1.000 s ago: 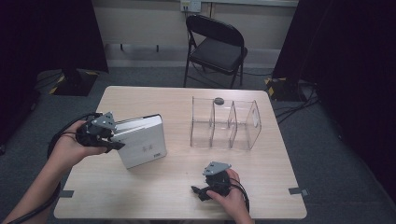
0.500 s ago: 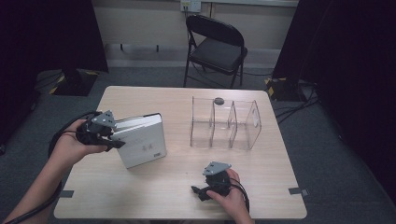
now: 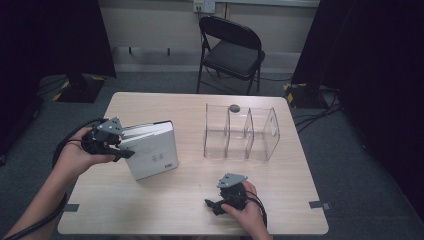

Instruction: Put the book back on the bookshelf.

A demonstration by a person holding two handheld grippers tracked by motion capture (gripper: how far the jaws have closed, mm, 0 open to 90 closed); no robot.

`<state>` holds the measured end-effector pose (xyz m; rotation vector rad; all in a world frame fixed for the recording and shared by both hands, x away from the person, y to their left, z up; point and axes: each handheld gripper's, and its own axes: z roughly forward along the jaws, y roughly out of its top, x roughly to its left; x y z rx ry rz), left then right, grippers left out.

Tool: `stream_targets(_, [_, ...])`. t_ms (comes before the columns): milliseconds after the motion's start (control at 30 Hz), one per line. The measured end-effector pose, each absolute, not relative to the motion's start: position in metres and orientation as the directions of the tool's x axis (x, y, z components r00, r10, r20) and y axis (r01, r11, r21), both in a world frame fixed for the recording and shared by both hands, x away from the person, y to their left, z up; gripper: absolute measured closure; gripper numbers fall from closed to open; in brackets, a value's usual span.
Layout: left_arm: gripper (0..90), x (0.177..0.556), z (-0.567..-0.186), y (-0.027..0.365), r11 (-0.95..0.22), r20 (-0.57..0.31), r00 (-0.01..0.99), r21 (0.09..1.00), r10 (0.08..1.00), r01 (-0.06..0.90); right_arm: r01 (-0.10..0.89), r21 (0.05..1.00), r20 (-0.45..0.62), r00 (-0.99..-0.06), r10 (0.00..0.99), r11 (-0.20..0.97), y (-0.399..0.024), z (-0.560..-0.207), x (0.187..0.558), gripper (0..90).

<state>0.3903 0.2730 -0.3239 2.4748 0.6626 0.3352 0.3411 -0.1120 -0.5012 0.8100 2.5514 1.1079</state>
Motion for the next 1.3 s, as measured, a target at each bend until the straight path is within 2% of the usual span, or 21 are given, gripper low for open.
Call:
stream_targets(133, [58.6,0.390,-0.325,0.273,-0.717,0.087,0.841,0.575,0.533,0.395,0.393,0.731,-0.002,-0.816,0.578,0.557,-0.112,-0.501,0.341,11.7])
stream_targets(333, [57.1,0.391,-0.326,0.272,-0.710,0.086,0.836,0.578,0.542,0.401,0.393,0.731,-0.002,-0.816,0.578,0.557,-0.112,-0.501,0.341,11.7])
stream_targets(533, [48.0,0.391,-0.328,0.271,-0.679,0.050,0.823,0.594,0.566,0.431,0.393,0.731,-0.002,-0.816,0.578,0.558,-0.112,-0.501,0.341,11.7])
stream_targets(633, [44.5,0.390,-0.328,0.271,-0.694,0.060,0.830,0.584,0.554,0.421,0.393,0.731,-0.002,-0.816,0.578,0.558,-0.112,-0.501,0.341,11.7])
stream_targets(1300, [36.5,0.386,-0.345,0.275,-0.683,0.024,0.825,0.574,0.565,0.451,0.393,0.731,-0.002,-0.816,0.578,0.557,-0.112,-0.501,0.341,11.7])
